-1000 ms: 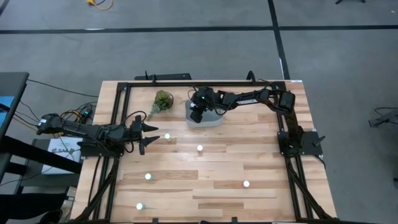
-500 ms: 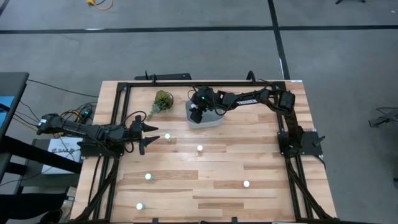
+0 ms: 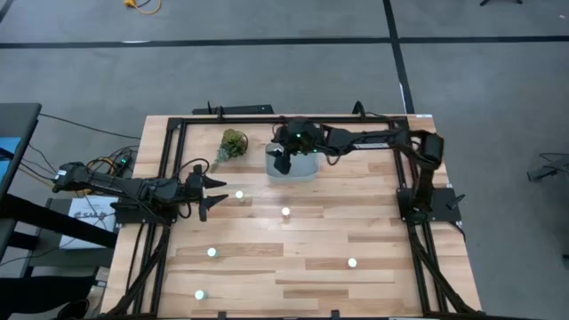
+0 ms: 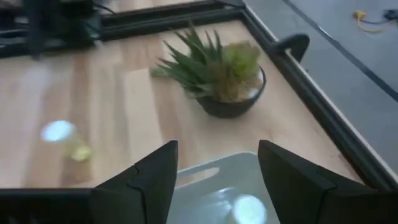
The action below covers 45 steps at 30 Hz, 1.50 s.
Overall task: Pick and place pill bottles into a basket
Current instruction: Put the right yellow pill bottle into the bin
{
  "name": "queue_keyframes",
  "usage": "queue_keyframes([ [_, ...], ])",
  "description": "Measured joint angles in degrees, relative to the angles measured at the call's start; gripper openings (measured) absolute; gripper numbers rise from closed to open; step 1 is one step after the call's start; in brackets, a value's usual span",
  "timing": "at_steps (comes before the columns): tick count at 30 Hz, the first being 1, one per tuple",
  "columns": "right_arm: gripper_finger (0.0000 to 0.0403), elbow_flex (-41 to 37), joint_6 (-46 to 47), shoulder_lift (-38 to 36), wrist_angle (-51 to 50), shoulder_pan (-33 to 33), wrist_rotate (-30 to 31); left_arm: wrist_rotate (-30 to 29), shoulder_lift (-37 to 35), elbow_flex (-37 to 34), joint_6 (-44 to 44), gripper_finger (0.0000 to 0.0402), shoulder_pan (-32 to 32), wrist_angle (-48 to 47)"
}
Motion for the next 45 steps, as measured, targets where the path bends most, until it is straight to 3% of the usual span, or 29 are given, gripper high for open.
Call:
queue_keyframes([
  [5,0.0214,0.03,-3.63,-6.85,-10.86,5.84,-0.03,0.0,0.02,0.0,-0.02,0.0199,-0.01,0.01],
  [8,0.0215,0.03,-5.73,-8.71,-17.06,10.38,3.95,0.0,0.02,0.0,0.0,0.0199,-0.01,0.02],
  [11,0.0215,0.01,-5.91,-8.6,-21.75,14.76,7.51,0.0,0.02,0.0,0.04,0.0199,0.0,0.02],
  [17,0.0215,-1.93,-2.11,-6.28,-23.98,20.49,7.93,0.03,0.02,0.0,0.0,0.0199,-0.02,-0.09],
  [32,0.0214,-1.93,5.66,0.77,-21.98,24.82,5.27,1.49,0.02,0.09,-0.44,0.0199,-0.01,-0.85],
  [45,0.0214,-1.81,5.27,5.22,-17.79,21.85,2.79,2.1,0.02,0.11,-0.44,0.0199,-0.02,-1.03],
])
